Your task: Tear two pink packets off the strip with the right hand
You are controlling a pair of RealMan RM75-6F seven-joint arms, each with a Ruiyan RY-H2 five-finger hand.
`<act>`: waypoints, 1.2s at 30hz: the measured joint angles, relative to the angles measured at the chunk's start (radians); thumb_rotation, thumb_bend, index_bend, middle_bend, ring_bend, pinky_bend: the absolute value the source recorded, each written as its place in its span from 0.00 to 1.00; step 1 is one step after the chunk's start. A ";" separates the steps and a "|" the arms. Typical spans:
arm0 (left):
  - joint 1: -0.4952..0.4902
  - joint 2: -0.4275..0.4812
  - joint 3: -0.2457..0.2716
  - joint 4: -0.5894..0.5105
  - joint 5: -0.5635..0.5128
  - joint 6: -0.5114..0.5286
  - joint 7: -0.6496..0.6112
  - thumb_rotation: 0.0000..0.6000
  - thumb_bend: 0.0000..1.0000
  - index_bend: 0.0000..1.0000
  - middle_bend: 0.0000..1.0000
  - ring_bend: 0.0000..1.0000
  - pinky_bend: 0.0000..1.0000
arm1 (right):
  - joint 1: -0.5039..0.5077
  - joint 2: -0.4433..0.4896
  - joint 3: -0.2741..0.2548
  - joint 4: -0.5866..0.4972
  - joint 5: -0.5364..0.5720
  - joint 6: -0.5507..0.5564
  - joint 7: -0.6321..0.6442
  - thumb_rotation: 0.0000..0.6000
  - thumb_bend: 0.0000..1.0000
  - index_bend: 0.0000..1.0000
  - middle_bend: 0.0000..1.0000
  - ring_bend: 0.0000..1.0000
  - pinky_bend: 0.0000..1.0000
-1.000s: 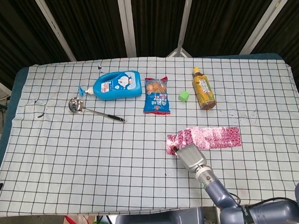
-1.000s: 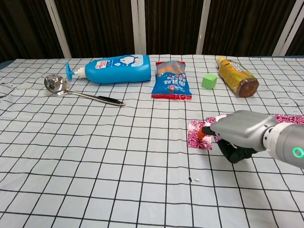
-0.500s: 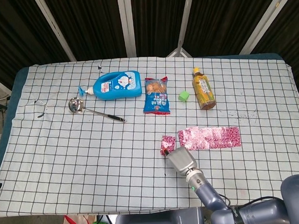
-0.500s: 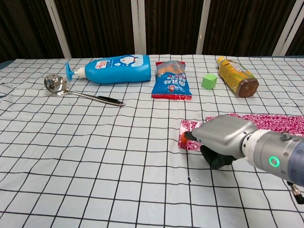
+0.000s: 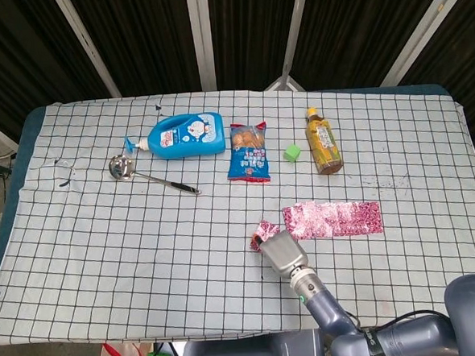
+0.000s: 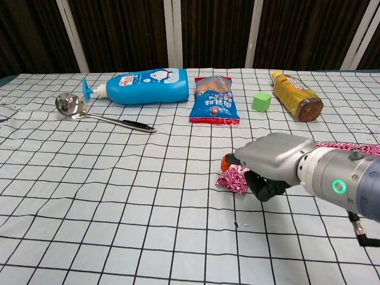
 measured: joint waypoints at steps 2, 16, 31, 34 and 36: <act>0.000 -0.001 0.000 0.000 0.000 0.001 0.002 1.00 0.28 0.16 0.00 0.00 0.08 | -0.003 0.022 0.004 -0.014 -0.004 0.007 0.011 1.00 0.89 0.20 0.84 0.87 0.70; -0.002 -0.015 -0.002 -0.007 -0.002 0.002 0.045 1.00 0.28 0.16 0.00 0.00 0.08 | -0.032 0.128 -0.021 -0.026 -0.013 -0.007 0.092 1.00 0.89 0.20 0.84 0.87 0.70; 0.000 -0.025 -0.003 -0.016 -0.008 0.007 0.084 1.00 0.28 0.16 0.00 0.00 0.08 | -0.048 0.142 -0.052 0.064 -0.016 -0.073 0.171 1.00 0.89 0.20 0.84 0.87 0.70; -0.001 -0.026 -0.003 -0.017 -0.008 0.005 0.089 1.00 0.28 0.16 0.00 0.00 0.08 | -0.051 0.137 -0.059 0.083 -0.016 -0.085 0.182 1.00 0.89 0.20 0.84 0.86 0.70; -0.001 -0.026 -0.003 -0.018 -0.008 0.004 0.091 1.00 0.28 0.16 0.00 0.00 0.08 | -0.052 0.134 -0.064 0.094 -0.017 -0.090 0.187 1.00 0.89 0.20 0.84 0.87 0.70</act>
